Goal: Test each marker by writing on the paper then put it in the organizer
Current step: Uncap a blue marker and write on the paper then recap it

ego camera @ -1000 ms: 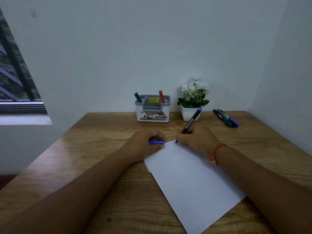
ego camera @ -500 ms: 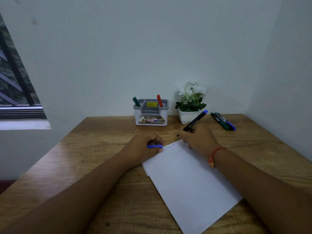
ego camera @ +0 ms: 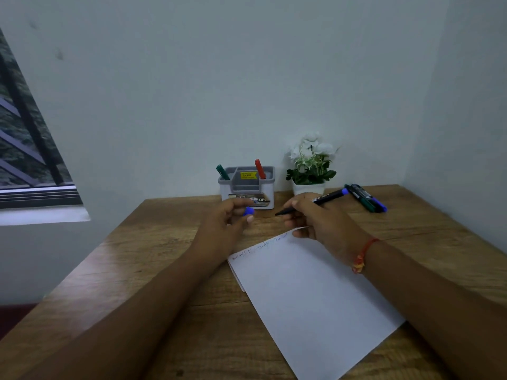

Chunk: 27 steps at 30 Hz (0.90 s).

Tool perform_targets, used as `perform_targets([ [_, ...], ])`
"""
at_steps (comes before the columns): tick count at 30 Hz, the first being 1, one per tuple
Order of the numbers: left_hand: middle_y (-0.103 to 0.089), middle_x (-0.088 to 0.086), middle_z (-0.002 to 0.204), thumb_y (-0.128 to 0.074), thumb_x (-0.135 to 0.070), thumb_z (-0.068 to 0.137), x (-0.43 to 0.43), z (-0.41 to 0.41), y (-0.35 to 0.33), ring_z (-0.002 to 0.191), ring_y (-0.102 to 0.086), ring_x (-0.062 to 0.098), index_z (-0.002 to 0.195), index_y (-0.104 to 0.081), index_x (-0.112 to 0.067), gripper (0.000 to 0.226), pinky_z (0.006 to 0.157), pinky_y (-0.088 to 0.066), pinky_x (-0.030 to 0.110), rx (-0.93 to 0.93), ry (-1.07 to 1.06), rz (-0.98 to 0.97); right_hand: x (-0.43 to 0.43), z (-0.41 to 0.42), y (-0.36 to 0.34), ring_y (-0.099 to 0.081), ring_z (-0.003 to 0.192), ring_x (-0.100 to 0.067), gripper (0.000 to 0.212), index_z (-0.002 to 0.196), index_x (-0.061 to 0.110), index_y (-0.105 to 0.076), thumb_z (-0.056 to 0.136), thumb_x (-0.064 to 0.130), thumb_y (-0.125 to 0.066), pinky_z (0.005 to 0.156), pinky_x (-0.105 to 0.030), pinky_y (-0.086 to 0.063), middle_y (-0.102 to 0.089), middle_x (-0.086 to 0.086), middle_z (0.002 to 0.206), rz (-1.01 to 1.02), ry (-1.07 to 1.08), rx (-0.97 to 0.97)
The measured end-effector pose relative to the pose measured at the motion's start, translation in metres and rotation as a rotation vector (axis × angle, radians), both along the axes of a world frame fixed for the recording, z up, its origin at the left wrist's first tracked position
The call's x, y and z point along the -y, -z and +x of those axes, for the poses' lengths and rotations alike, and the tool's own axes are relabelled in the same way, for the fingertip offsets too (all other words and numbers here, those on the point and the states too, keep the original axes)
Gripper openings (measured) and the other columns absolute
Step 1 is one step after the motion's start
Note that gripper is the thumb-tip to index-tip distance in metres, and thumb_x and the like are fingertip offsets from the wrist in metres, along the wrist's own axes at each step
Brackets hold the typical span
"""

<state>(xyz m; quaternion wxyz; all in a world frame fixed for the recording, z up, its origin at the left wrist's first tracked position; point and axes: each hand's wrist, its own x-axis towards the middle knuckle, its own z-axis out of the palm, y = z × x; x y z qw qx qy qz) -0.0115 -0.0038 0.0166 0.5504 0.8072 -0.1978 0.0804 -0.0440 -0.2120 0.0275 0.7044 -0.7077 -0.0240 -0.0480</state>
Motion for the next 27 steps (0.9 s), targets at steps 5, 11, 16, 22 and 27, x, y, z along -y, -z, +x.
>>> perform_targets([
  [5,-0.071,0.002,0.107,-0.059,-0.024,0.092,0.0001,-0.0017,-0.0044,0.100,-0.068,0.020,0.108,-0.064,-0.023,0.017,0.080,-0.058,0.035,-0.278,0.013,-0.387,-0.0043,-0.0069,-0.0029,-0.068,0.071,-0.013,0.008,0.099,0.009,-0.067,0.099,0.014,-0.061,0.061,-0.025,-0.055,-0.072,-0.009,0.080,-0.028,-0.079,0.105],
  [11,-0.069,0.015,0.101,-0.060,-0.022,0.092,-0.0020,0.0026,-0.0039,0.084,-0.070,0.017,0.111,-0.062,-0.006,0.025,0.074,-0.057,0.029,-0.412,-0.012,-0.570,-0.0088,-0.0082,-0.0026,-0.072,0.075,-0.016,0.021,0.099,0.012,-0.074,0.102,0.017,-0.055,0.064,-0.026,-0.058,-0.075,-0.012,0.084,-0.007,-0.149,0.087],
  [16,-0.071,0.012,0.092,-0.060,-0.020,0.091,-0.0012,0.0028,-0.0047,0.081,-0.071,0.016,0.102,-0.062,-0.007,0.017,0.070,-0.057,0.028,-0.463,-0.004,-0.662,-0.0084,-0.0096,-0.0028,-0.073,0.079,-0.017,0.025,0.098,0.016,-0.075,0.104,0.017,-0.051,0.065,-0.026,-0.058,-0.077,-0.010,0.086,-0.018,-0.146,0.092],
  [22,-0.073,0.013,0.089,-0.061,-0.020,0.091,0.0014,0.0015,-0.0047,0.079,-0.072,0.017,0.103,-0.061,-0.004,0.019,0.068,-0.057,0.028,-0.510,0.016,-0.657,-0.0097,-0.0099,-0.0009,-0.074,0.081,-0.015,0.020,0.102,0.015,-0.075,0.102,0.013,-0.055,0.067,-0.026,-0.060,-0.078,-0.007,0.087,-0.031,-0.149,0.115],
  [27,-0.073,0.019,0.097,-0.061,-0.019,0.091,0.0024,-0.0001,-0.0057,0.087,-0.072,0.023,0.110,-0.058,-0.001,0.026,0.067,-0.059,0.028,-0.552,0.074,-0.689,-0.0093,-0.0096,0.0005,-0.074,0.085,-0.019,0.019,0.109,0.007,-0.074,0.101,0.011,-0.058,0.072,-0.032,-0.062,-0.077,-0.015,0.094,-0.029,-0.118,0.144],
])
